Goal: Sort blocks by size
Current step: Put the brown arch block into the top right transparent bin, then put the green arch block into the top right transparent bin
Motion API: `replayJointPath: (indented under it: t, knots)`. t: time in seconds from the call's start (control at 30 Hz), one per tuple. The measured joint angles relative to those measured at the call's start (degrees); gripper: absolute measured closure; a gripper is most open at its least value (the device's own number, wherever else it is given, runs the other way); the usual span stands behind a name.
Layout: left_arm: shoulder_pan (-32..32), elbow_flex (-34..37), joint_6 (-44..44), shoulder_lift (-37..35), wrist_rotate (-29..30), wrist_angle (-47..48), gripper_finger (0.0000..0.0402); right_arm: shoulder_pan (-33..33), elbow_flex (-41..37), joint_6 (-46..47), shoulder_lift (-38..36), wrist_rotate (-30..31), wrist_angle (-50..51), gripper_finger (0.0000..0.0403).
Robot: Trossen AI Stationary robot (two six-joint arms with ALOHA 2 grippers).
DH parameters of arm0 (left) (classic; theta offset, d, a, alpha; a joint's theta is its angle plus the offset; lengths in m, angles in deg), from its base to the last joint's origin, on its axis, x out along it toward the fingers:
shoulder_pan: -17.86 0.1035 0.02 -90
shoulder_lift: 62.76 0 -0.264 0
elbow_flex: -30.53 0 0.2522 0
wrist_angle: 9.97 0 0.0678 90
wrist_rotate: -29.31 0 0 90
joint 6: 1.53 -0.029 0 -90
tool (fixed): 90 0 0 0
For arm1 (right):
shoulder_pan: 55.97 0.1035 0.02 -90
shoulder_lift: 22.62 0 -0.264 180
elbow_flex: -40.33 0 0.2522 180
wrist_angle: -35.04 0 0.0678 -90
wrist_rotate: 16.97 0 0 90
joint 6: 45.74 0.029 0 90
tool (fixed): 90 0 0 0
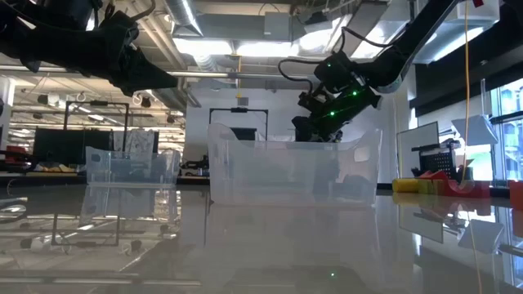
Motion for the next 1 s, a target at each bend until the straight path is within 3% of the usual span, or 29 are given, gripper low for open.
replayJointPath:
  t: [0.27,0.47,0.7,0.87,1.0]
  knots:
    - [0.00,0.02,0.92,0.00,-0.02,0.37,0.0396,0.01,0.00,0.01,0.00,-0.15,-0.41,0.0261]
    - [0.49,0.02,3.31,0.00,0.02,-0.46,0.0382,0.02,0.02,-0.16,0.00,-0.89,-1.84,0.0229]
    - [-0.31,-2.25,3.46,0.04,0.02,3.41,0.0282,0.07,0.04,-0.35,0.00,-2.54,-2.69,0.0225]
    - [-3.42,-9.68,3.27,0.57,0.00,15.10,0.0202,0.07,0.04,-0.40,0.00,-2.54,-2.81,0.0225]
    - [-7.89,-15.88,6.58,3.03,0.00,23.55,0.0167,0.07,0.04,-0.43,0.00,-2.54,-2.81,0.0226]
